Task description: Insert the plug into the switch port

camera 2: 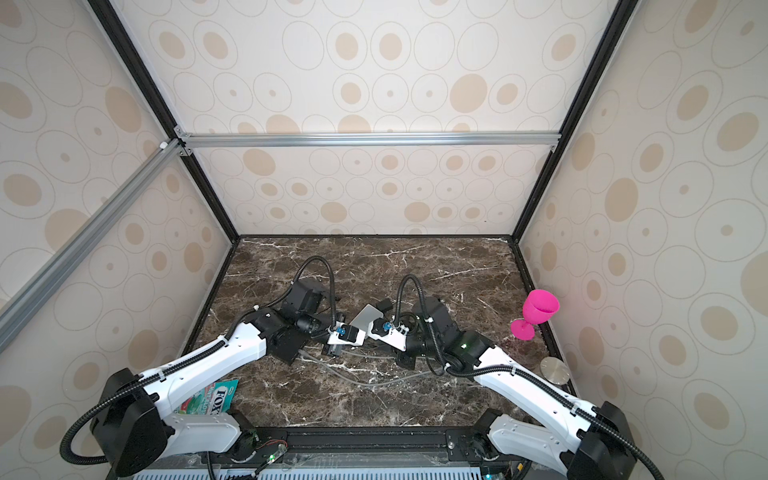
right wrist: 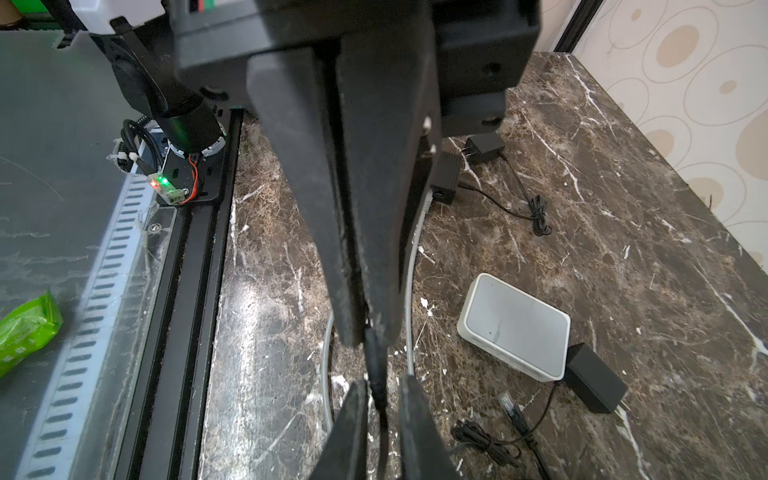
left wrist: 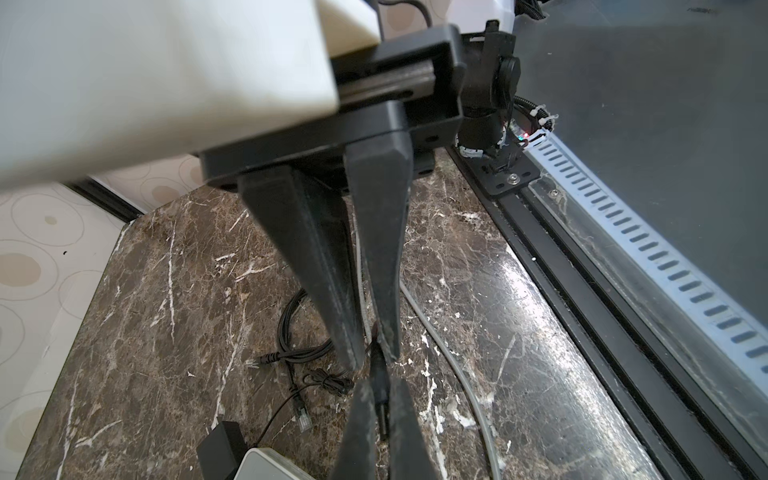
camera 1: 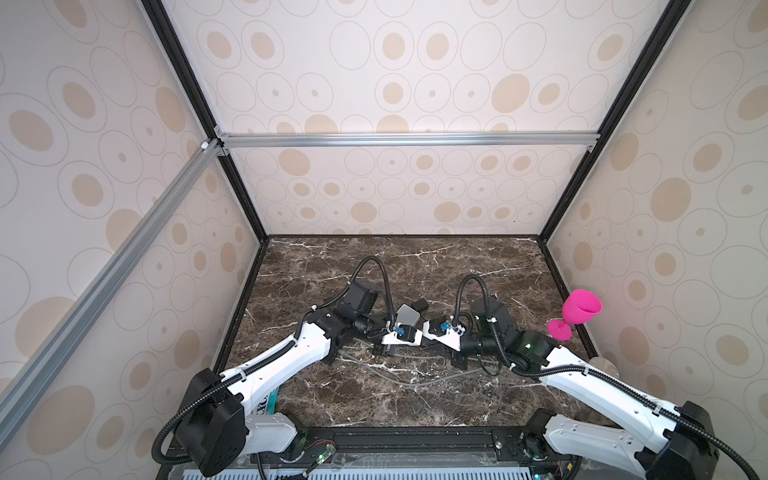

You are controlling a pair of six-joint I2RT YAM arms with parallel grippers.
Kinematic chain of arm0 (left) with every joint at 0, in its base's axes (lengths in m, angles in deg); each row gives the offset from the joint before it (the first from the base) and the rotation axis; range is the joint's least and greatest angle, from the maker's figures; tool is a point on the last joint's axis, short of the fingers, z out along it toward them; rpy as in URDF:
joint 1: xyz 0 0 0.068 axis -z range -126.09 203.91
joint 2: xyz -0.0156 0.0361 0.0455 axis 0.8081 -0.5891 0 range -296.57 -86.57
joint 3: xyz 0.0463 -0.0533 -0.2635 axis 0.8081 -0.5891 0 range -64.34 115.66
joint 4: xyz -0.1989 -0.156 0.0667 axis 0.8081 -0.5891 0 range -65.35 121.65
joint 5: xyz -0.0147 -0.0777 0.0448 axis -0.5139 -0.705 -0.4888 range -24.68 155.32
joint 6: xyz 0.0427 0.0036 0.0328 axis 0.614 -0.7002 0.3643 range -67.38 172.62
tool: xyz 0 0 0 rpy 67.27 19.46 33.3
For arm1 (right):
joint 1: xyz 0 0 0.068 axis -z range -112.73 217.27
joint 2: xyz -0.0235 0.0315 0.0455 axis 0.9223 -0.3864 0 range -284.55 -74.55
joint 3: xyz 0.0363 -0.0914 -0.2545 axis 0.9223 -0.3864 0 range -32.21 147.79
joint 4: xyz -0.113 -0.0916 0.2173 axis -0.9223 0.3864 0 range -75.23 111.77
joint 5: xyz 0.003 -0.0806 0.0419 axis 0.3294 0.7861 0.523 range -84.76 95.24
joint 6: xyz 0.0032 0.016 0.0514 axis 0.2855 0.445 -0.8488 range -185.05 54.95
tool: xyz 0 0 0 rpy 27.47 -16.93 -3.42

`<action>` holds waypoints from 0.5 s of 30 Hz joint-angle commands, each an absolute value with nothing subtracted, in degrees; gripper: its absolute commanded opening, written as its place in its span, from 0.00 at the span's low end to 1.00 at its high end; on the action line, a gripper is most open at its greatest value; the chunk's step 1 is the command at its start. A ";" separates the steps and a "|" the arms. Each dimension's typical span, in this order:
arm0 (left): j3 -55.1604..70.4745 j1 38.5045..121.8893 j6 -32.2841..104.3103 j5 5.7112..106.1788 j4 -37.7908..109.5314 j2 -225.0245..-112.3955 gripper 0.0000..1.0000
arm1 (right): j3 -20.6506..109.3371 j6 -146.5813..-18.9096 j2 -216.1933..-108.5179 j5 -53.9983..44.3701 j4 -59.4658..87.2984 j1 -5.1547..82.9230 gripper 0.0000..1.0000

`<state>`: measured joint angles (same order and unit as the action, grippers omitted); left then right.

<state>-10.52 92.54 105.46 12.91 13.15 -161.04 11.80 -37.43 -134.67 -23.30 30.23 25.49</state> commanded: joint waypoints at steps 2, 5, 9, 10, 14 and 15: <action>-8.14 92.90 107.27 11.88 11.96 -161.49 0.00 | 11.03 -36.31 -135.02 -24.73 31.09 25.16 0.12; -8.00 92.86 107.12 11.99 11.85 -161.45 0.00 | 11.03 -36.04 -135.37 -24.82 31.44 25.13 0.15; -7.90 92.89 107.12 12.05 11.68 -161.47 0.00 | 11.11 -35.87 -135.67 -24.82 31.86 25.17 0.16; -7.84 92.82 107.18 12.06 11.70 -161.49 0.00 | 11.12 -35.81 -135.72 -24.74 31.87 25.15 0.16; -7.83 92.87 107.11 12.07 11.70 -161.49 0.00 | 11.04 -35.78 -135.71 -24.51 31.95 25.15 0.14; -7.88 92.91 107.14 12.07 11.70 -161.50 0.00 | 11.14 -35.78 -135.77 -24.56 31.94 25.13 0.12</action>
